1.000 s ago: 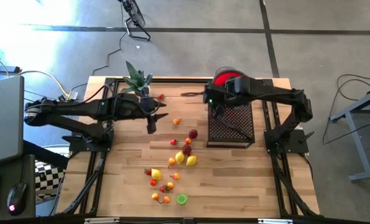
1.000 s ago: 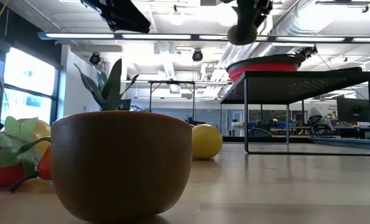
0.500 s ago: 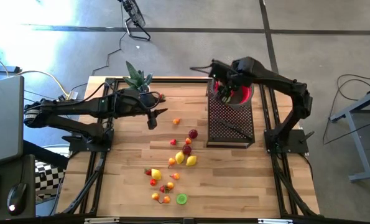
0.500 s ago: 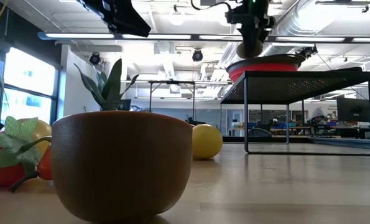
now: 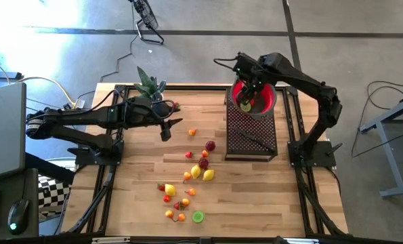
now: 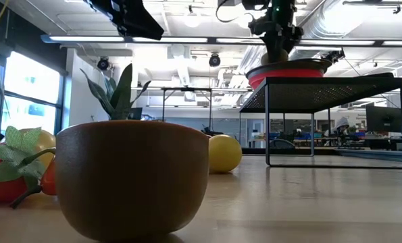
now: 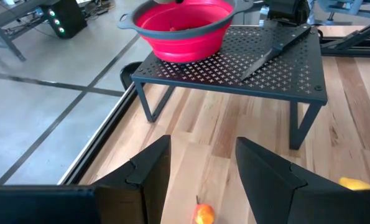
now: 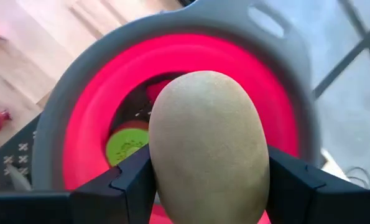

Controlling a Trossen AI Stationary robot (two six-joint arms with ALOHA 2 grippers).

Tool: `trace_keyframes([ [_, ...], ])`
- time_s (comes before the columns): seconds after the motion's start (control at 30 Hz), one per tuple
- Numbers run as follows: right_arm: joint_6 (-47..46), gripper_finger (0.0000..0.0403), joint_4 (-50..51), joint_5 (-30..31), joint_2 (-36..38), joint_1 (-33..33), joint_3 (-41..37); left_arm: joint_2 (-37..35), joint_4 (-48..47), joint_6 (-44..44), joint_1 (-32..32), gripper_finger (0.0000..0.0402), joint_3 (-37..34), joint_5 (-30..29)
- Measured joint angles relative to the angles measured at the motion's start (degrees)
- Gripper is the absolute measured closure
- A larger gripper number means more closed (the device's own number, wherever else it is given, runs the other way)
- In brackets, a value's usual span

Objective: Pick & Place Fruit
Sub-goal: Put the kiwi into the strainer bowl on the shelf

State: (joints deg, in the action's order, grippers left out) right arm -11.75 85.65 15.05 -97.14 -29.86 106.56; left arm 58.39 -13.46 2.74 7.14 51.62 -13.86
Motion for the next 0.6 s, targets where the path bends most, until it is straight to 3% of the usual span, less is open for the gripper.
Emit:
trace_keyframes([
  [0.33,0.5,0.0179,-3.3,-0.6,-0.1,-0.2,-9.6,0.0,0.0,0.0,0.0,0.0227,0.0,0.0],
  [0.6,0.9,0.0164,-3.5,-0.5,-0.1,-0.3,-10.7,0.0,0.0,0.0,0.0,0.0227,0.0,0.0],
])
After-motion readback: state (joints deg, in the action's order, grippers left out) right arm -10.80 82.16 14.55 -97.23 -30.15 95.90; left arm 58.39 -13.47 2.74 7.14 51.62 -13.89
